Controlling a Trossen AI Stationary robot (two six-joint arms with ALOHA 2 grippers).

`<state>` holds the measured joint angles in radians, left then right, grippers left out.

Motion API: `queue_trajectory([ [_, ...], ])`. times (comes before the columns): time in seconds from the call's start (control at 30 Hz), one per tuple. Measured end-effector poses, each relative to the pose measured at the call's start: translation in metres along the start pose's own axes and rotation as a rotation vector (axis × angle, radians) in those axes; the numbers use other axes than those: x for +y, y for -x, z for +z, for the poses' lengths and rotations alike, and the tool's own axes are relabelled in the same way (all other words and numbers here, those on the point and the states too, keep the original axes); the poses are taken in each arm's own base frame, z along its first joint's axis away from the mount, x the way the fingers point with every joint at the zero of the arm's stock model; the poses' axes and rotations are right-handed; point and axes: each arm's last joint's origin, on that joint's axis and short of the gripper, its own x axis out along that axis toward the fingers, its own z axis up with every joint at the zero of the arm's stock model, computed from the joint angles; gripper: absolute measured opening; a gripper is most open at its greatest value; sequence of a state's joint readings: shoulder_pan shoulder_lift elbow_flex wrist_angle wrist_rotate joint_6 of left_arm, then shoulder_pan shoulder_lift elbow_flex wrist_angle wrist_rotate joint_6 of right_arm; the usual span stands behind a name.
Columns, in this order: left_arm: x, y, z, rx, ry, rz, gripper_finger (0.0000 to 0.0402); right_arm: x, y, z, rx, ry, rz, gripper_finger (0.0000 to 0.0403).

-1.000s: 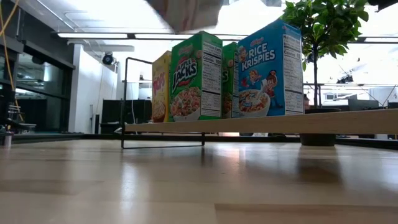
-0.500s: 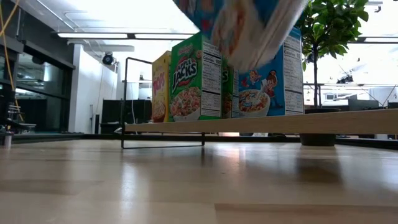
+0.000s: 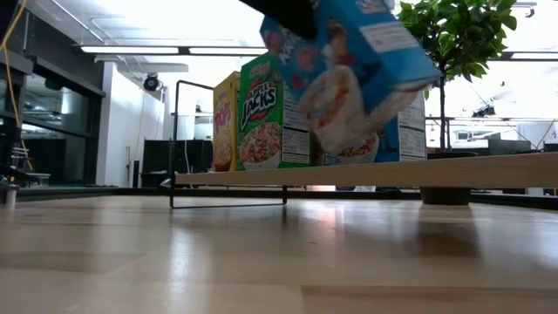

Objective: Stack cereal on shelf
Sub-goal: Put the blue cereal box aligned with the other blue cereal box on the shelf

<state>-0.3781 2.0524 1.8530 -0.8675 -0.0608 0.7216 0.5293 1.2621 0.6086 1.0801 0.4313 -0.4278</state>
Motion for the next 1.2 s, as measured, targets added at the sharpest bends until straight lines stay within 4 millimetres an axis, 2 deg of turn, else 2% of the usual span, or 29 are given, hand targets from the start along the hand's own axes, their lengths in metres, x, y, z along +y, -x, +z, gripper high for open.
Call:
queue_trajectory([
  [0.4,-0.001,-0.003,-0.005,0.052,-0.019,-0.005,0.0145,0.0,0.0,-0.001,0.008,0.001,-0.003,0.0],
  [0.77,0.006,-0.004,-0.014,0.069,0.006,-0.003,0.0146,0.0,0.0,-0.001,0.008,-0.006,-0.002,0.0],
  [1.2,0.008,-0.004,-0.017,0.097,0.012,0.003,0.0205,0.001,0.0,-0.002,0.018,-0.003,0.002,0.0],
])
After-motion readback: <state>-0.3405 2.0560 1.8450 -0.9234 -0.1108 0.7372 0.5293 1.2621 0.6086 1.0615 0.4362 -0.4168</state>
